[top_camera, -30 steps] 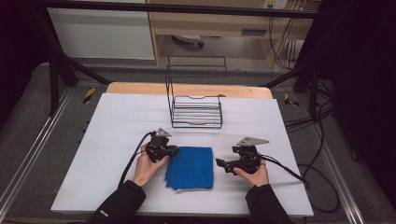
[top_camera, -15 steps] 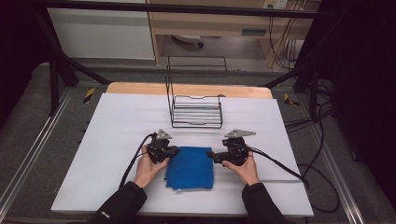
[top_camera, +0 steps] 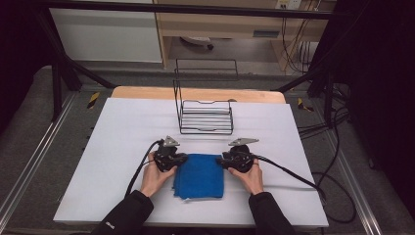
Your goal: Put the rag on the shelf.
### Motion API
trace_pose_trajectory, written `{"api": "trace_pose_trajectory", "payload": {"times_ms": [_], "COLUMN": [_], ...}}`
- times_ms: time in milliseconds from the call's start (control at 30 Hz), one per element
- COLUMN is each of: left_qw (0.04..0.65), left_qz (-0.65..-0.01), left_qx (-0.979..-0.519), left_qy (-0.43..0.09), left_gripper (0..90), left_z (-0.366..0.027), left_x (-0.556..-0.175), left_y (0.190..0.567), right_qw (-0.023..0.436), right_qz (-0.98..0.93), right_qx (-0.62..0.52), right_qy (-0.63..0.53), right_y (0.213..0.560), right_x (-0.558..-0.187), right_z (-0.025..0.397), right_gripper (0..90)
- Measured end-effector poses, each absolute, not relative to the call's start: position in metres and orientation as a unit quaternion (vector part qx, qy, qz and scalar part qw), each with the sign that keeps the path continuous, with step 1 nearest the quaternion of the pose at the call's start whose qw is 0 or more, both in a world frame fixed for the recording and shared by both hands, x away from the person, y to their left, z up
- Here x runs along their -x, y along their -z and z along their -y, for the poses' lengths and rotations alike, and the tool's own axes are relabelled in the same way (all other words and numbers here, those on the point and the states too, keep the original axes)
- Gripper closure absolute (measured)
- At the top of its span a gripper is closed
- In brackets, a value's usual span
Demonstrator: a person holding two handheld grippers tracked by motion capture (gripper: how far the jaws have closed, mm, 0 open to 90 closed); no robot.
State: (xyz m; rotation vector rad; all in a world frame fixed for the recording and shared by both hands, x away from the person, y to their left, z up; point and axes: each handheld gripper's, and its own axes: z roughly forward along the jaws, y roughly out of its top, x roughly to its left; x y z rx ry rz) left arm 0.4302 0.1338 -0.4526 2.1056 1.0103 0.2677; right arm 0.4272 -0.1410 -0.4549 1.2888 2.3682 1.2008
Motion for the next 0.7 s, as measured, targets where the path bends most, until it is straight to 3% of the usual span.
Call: {"api": "trace_pose_trajectory", "payload": {"times_ms": [333, 700], "left_qw": [0.392, 0.402], "left_qz": [-0.396, -0.400], "left_qx": [-0.825, -0.819], "left_qy": [-0.098, -0.093], "left_gripper": [81.3, 82.7], "left_z": [-0.1359, -0.1398], "left_x": [-0.4313, -0.4311], "left_y": [0.4534, 0.4486], "right_qw": [0.056, 0.045], "right_qz": [-0.790, -0.781], "right_qx": [-0.453, -0.463], "right_qy": [-0.408, -0.416], "right_y": [0.4561, 0.4501], "right_x": [-0.4268, -0.4252], "right_z": [0.1389, 0.1409], "right_gripper": [81.9, 85.4]}}
